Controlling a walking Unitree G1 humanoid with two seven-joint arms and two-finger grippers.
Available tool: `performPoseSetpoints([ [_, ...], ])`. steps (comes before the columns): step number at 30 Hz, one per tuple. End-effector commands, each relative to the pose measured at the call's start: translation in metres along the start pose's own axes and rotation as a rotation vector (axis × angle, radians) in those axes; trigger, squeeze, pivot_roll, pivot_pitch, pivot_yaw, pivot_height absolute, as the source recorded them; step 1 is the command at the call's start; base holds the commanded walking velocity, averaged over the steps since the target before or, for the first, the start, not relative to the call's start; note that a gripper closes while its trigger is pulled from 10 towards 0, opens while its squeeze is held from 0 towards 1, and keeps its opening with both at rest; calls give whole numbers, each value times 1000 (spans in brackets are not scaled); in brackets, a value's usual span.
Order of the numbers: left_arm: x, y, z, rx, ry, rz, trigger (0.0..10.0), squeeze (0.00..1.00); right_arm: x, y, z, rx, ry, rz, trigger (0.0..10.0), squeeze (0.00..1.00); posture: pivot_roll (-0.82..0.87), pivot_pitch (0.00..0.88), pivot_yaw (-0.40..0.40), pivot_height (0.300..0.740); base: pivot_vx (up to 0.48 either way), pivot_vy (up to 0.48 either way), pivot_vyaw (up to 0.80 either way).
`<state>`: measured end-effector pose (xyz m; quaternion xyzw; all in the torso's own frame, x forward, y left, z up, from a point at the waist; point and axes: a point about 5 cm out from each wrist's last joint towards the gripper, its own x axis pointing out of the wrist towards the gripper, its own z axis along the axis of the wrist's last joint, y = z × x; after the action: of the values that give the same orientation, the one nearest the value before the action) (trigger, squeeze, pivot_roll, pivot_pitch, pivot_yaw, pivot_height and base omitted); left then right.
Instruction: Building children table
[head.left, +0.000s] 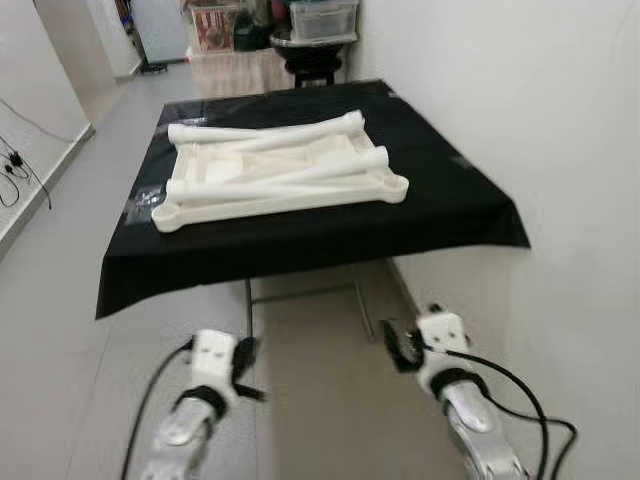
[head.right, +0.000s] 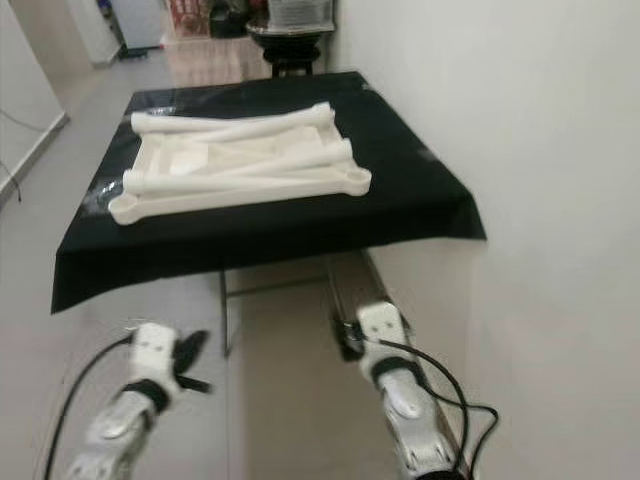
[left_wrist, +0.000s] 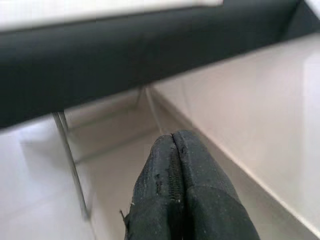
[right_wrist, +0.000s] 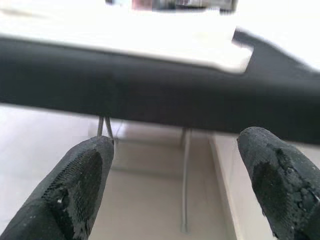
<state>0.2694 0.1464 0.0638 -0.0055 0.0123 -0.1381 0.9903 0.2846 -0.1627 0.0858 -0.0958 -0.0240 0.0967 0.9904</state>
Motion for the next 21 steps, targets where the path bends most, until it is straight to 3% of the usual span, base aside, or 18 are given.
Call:
performPoseSetpoints([
  [1, -6, 3, -2, -4, 15, 21, 10000, 0, -6, 0, -3, 11, 22, 7, 10000, 0, -73, 0, 15, 740, 0, 0, 0],
  [4, -9, 2, 1, -9, 5, 38, 10000, 0, -6, -3, -3, 8, 22, 9, 10000, 0, -67, 0, 4, 740, 0, 0, 0],
  [7, -6, 6, 13, 3, -42, 89, 10000, 0, 4, -14, 1, -3, 22, -3, 10000, 0, -57, 0, -7, 740, 0, 0, 0],
  [10, -2, 7, 30, 4, -76, 110, 10000, 0, 11, -15, 14, -21, 15, 21, 10000, 0, -44, 0, -7, 740, 280, 0, 0],
  [12, -2, 7, 30, 4, -76, 110, 10000, 0, 11, -15, 14, -21, 15, 21, 10000, 0, -44, 0, -7, 740, 285, 0, 0],
  [17, 3, 2, 44, -6, -94, 99, 10000, 0, 17, -22, 27, -13, -10, 3, 10000, 0, -32, 0, -9, 740, 311, 0, 800],
  [21, 8, -2, 55, 5, -116, 75, 10000, 0, 24, -23, 32, 41, -10, -10, 10000, 0, -32, 0, 12, 740, 322, 0, 219],
])
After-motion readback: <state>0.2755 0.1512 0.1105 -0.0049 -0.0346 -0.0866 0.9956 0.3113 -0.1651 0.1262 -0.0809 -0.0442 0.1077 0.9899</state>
